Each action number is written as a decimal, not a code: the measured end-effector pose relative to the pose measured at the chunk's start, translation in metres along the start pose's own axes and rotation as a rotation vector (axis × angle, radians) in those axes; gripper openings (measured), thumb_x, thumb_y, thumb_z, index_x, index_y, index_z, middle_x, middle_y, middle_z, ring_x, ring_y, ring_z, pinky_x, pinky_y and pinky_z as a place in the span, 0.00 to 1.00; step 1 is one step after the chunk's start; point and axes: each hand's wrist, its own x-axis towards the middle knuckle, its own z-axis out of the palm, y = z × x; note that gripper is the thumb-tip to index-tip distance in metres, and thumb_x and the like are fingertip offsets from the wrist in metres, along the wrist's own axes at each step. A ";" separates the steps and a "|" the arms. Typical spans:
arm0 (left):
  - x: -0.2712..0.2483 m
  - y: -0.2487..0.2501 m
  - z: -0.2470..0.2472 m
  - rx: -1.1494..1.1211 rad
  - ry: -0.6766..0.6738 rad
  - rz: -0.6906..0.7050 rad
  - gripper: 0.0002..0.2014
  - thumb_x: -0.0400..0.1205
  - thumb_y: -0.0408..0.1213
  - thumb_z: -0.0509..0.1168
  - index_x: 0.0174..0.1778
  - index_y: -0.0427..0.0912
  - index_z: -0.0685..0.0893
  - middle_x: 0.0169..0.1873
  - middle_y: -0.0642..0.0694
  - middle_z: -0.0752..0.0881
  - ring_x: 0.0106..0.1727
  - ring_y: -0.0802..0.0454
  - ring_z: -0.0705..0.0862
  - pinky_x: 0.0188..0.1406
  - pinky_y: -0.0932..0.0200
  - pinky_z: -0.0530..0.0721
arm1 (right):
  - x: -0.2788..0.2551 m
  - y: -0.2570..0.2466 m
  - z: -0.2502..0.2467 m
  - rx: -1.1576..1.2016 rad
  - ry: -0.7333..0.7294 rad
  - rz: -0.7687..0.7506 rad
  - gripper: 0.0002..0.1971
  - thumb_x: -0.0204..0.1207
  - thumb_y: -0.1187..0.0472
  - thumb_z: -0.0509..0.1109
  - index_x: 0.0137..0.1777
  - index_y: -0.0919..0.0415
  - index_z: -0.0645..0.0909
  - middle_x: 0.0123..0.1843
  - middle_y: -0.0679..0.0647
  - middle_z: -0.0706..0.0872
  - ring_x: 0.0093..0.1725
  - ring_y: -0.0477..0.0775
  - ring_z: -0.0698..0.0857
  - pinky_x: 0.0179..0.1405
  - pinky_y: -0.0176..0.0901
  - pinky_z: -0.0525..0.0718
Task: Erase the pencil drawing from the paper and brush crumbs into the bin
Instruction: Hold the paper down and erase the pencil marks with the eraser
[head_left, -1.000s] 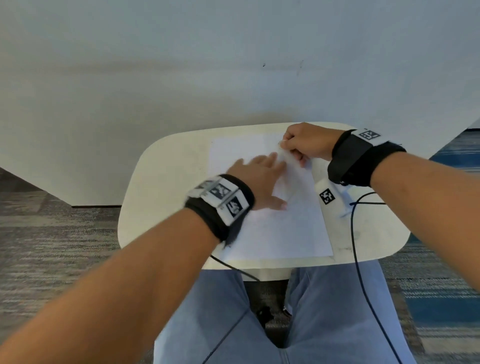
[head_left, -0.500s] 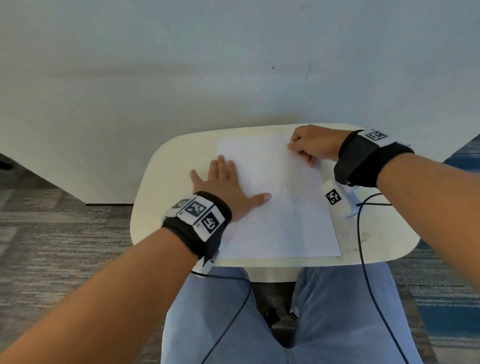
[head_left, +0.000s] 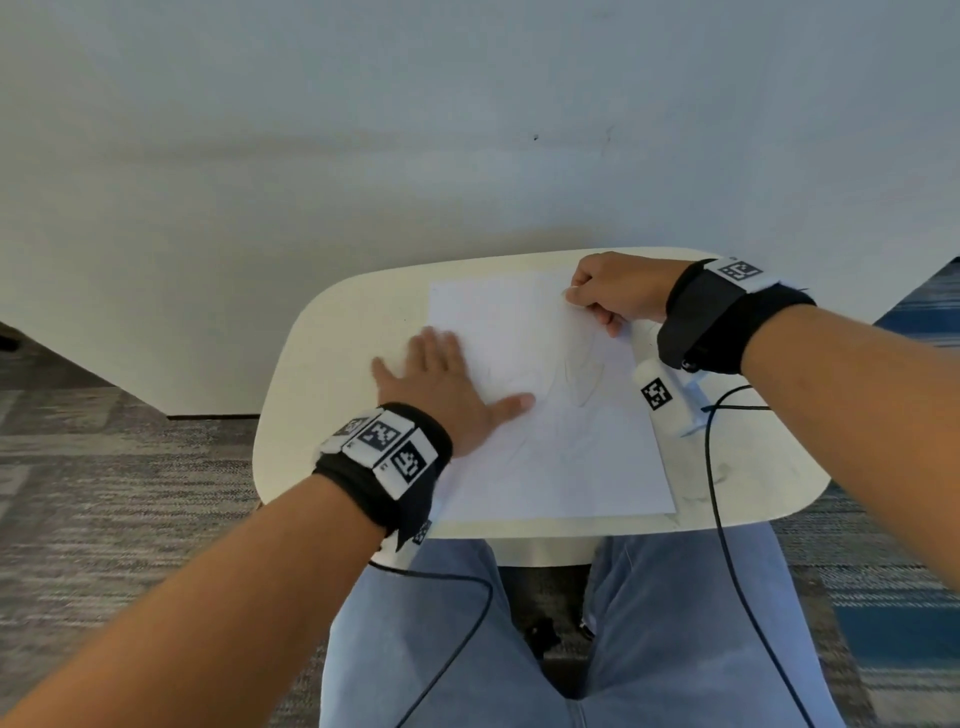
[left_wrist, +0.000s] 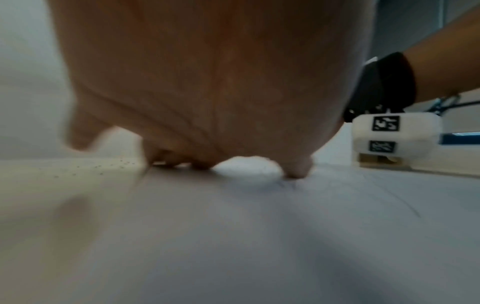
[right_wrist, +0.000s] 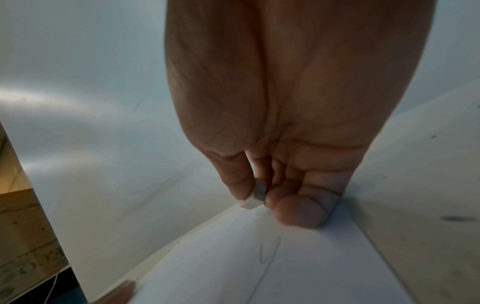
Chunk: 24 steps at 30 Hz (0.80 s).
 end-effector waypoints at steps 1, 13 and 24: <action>0.003 0.003 -0.004 -0.007 0.001 -0.096 0.61 0.70 0.83 0.38 0.86 0.37 0.35 0.86 0.38 0.37 0.87 0.41 0.40 0.80 0.27 0.42 | 0.000 0.000 0.000 0.001 0.001 0.000 0.10 0.86 0.63 0.61 0.41 0.59 0.71 0.33 0.59 0.75 0.25 0.55 0.73 0.23 0.42 0.76; 0.017 0.034 -0.022 0.055 -0.042 -0.103 0.62 0.70 0.83 0.40 0.86 0.37 0.36 0.86 0.39 0.39 0.87 0.42 0.41 0.80 0.27 0.41 | -0.003 -0.001 0.001 0.006 -0.010 -0.001 0.07 0.86 0.62 0.60 0.47 0.63 0.71 0.33 0.59 0.74 0.26 0.55 0.73 0.25 0.42 0.77; 0.000 -0.002 -0.002 0.085 -0.056 -0.069 0.60 0.68 0.83 0.33 0.85 0.38 0.32 0.85 0.41 0.34 0.86 0.46 0.36 0.80 0.28 0.40 | -0.002 0.003 0.000 0.051 0.002 -0.011 0.10 0.86 0.63 0.60 0.41 0.58 0.70 0.33 0.56 0.73 0.26 0.52 0.72 0.22 0.40 0.76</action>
